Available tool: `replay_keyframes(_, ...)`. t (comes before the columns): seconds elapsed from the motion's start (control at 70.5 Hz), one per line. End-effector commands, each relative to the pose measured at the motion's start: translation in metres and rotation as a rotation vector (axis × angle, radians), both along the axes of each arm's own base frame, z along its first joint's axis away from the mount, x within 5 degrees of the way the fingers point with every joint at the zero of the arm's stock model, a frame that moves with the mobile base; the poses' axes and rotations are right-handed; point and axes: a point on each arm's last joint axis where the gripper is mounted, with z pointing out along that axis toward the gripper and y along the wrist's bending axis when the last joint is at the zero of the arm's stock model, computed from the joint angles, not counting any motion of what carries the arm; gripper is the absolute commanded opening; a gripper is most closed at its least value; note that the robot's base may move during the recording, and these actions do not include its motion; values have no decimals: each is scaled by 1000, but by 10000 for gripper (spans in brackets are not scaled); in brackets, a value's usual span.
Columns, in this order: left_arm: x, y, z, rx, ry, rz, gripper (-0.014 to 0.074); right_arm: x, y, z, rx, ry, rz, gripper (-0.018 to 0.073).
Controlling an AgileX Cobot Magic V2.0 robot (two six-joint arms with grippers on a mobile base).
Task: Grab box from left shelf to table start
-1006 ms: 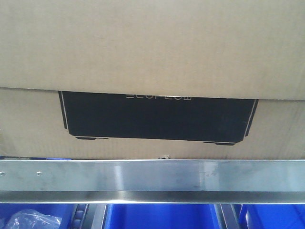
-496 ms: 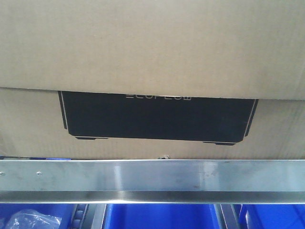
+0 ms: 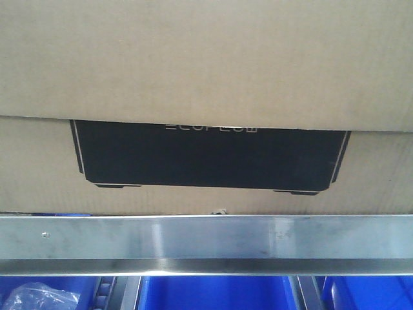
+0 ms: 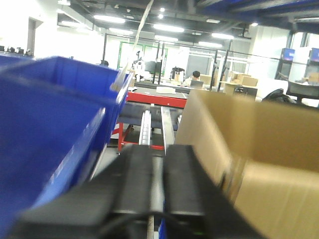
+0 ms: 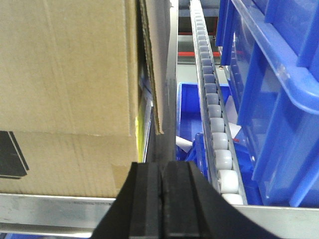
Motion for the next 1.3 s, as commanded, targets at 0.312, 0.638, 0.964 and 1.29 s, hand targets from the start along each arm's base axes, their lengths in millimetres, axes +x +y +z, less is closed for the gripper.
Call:
replay_keyframes(0.312,51,-12,90,-69,369,-116,473,-1,0,14,0,-117,-3,58)
replay_keyframes(0.638,132,-34,135,-37,640,-307,473,-1,0,14,0,-117,-3,58)
replay_keyframes(0.964,223,-39,123,-1,808,-316,430,-1,0,15,0,-118,-3,58)
replay_keyframes(1.29,257,-45,112,49,932,-341,313,-1,0,15,0,-125,-3,58)
